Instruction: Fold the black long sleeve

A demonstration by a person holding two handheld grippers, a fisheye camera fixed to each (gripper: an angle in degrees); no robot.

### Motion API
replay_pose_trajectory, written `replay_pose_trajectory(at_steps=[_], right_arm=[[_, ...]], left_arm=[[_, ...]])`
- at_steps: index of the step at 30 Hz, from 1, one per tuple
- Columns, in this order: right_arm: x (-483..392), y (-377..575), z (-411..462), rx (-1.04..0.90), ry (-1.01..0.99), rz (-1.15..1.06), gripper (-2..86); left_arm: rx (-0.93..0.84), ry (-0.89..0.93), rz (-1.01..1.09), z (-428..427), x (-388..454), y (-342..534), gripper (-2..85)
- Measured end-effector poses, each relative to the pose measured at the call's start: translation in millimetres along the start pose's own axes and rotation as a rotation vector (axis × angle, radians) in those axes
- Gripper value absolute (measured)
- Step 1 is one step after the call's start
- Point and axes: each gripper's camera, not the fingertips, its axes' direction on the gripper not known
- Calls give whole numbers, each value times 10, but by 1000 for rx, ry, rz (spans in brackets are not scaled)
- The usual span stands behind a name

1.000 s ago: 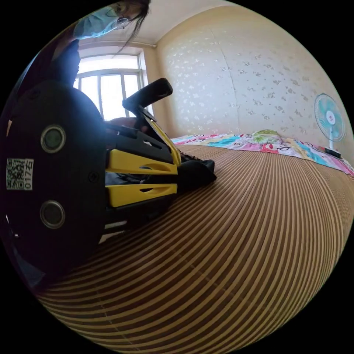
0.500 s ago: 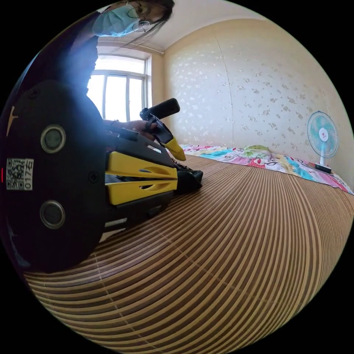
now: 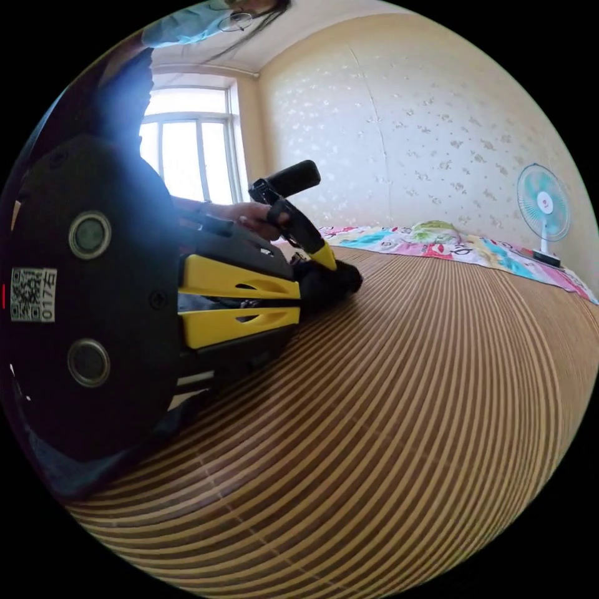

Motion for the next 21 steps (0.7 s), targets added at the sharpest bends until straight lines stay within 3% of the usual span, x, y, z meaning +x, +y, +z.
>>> replay_pose_trajectory(at_steps=[3,7,10,17,21], right_arm=[[-36,-74,-95,35,30,-57,23],[-9,-229,-39,28,119,-87,18],[-33,-270,33,37,197,-128,14],[-46,-225,94,47,222,-144,12],[-47,-228,113,31,223,-133,10]], left_arm=[[75,273,-101,-265,-520,-48,-6],[12,421,-242,-151,-1146,-174,-7],[12,378,-317,-106,-1352,-238,0],[263,263,-234,-823,-717,158,86],[48,21,-191,-725,-44,404,105]])
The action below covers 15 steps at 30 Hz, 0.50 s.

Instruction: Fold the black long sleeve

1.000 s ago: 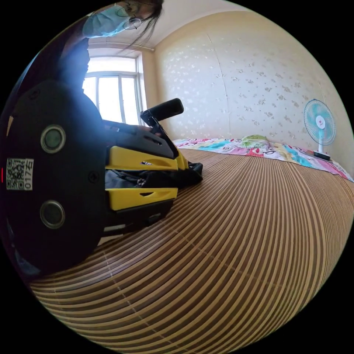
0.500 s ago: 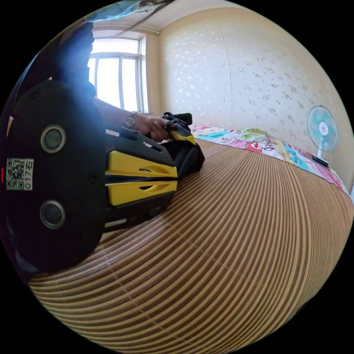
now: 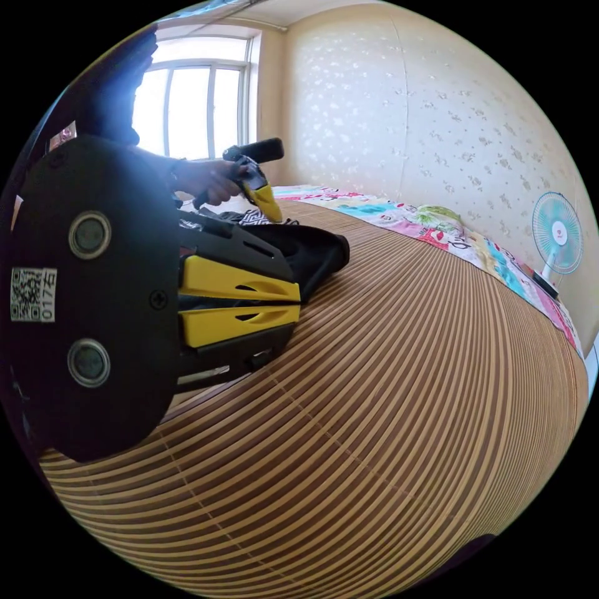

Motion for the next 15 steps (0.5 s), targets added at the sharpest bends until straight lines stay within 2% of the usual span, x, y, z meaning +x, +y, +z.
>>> replay_pose_trajectory(at_steps=[3,4,8,10,15], right_arm=[[-3,30,8,7,0,4,10],[0,39,9,8,-2,9,10],[-25,53,19,3,15,0,11],[-46,70,25,3,25,-8,11],[-64,109,26,-2,32,-20,13]], left_arm=[[-116,-186,45,226,234,193,65],[-115,-193,52,228,252,215,45],[-78,84,39,-93,19,29,6],[-51,118,-31,-286,-232,-111,6],[-23,-45,-129,-778,-430,-296,82]])
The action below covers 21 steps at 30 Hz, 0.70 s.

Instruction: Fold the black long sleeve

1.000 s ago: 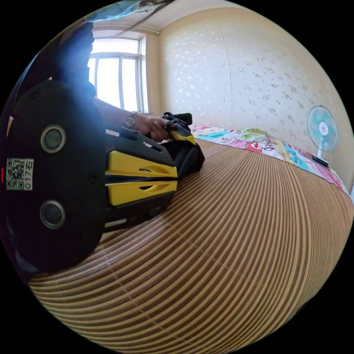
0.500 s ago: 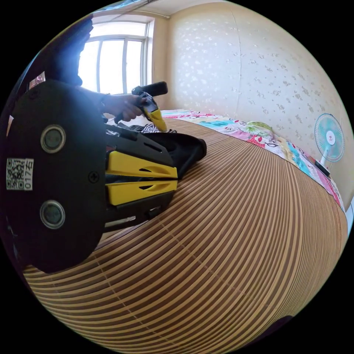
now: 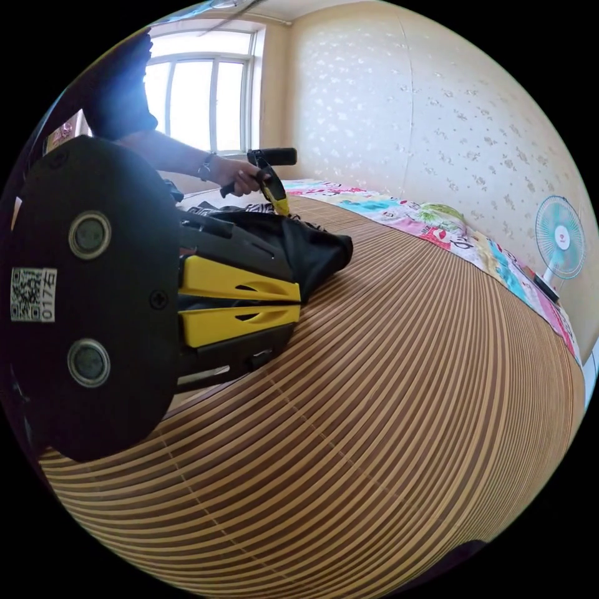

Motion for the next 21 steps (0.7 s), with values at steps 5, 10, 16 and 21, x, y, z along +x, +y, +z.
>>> replay_pose_trajectory(at_steps=[5,10,16,21], right_arm=[[1,62,-63,-10,-32,-10,17],[-5,175,-67,-11,-29,0,14],[-54,259,-52,-11,-4,-17,11],[-111,306,-73,-8,39,-38,10]], left_arm=[[88,-32,79,-331,651,725,95],[19,-402,94,30,1318,1711,112],[56,-639,10,193,1509,2090,55],[-38,-483,30,-122,1534,1966,-7]])
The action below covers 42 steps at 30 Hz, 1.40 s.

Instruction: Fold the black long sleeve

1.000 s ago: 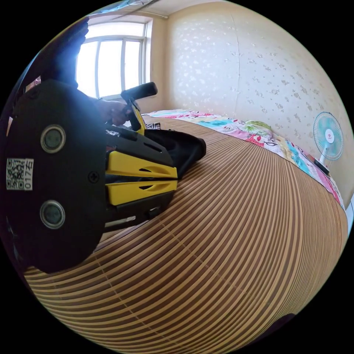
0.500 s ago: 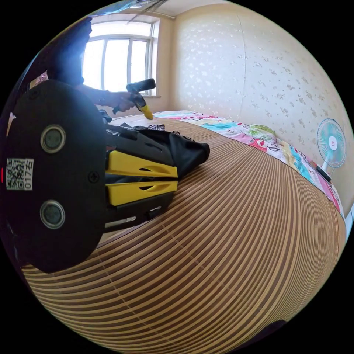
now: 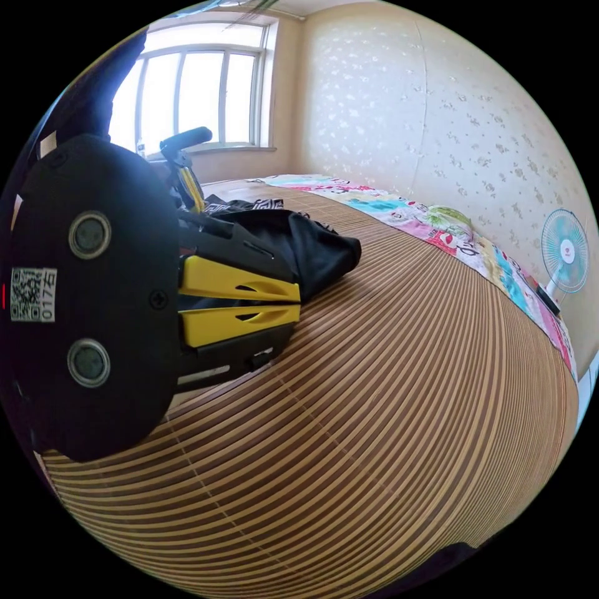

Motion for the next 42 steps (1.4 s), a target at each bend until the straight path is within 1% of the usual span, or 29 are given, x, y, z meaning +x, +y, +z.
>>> replay_pose_trajectory(at_steps=[1,2,3,4,5,6,8,10,12,13,15,18,19,21,22,24,26,28,30,32,34,36,37,38,40,42], right_arm=[[-1,9,1,0,4,2,10],[1,13,2,0,4,3,10],[7,20,1,0,0,5,9],[13,28,-4,3,-4,8,9],[15,32,-7,4,-6,9,8],[16,41,-13,6,-6,10,7],[14,58,-23,7,-5,11,6],[9,81,-45,8,5,12,5],[3,96,-57,6,12,9,5],[-2,105,-60,3,15,2,6],[-15,121,-70,-5,20,-17,7],[-42,144,-111,-25,44,-47,13],[-48,153,-154,-23,58,-47,17],[-70,182,-291,20,49,-71,28],[-104,208,-401,68,11,-101,36],[-201,192,-450,71,-26,-150,50],[-347,112,-344,-1,-24,-204,75],[-547,-20,-101,-72,-2,-251,99],[-680,-154,107,-107,34,-282,91],[-767,-320,407,-190,139,-308,70],[-854,-518,566,-236,84,-367,63],[-878,-610,490,-211,26,-361,60],[-903,-613,334,-161,-34,-384,58],[-913,-603,249,-135,-50,-394,57],[-921,-570,-16,-67,-16,-379,65],[-946,-613,-58,-83,10,-371,86]], left_arm=[[-1,48,-5,-75,-35,-11,-8],[11,197,-33,-257,-140,-38,-9],[63,394,-71,-461,-270,-54,-9],[97,511,-85,-562,-341,-62,-9],[168,746,-107,-739,-489,-78,-10],[223,925,-135,-873,-640,-90,-10],[240,1058,-156,-998,-835,-114,-10],[176,1045,-180,-1009,-1041,-125,-9],[32,924,-235,-814,-1348,-80,-8],[3,883,-247,-750,-1420,-56,-7],[-80,724,-207,-527,-1550,28,0],[-178,593,-155,-358,-1519,156,37],[-184,579,-151,-355,-1506,186,46],[-127,535,-199,-455,-1507,341,59],[-99,518,-230,-498,-1519,391,62],[32,435,-324,-707,-1453,578,77],[84,375,-331,-795,-1263,641,87],[94,316,-328,-771,-1029,650,99],[127,259,-346,-630,-764,649,105],[134,212,-400,-468,-664,648,98],[206,181,-439,-437,-611,677,90],[302,120,-481,-519,-549,739,97],[332,108,-493,-558,-532,768,100],[384,100,-508,-634,-505,825,101],[437,107,-526,-724,-496,891,102],[464,101,-527,-785,-548,885,106]])
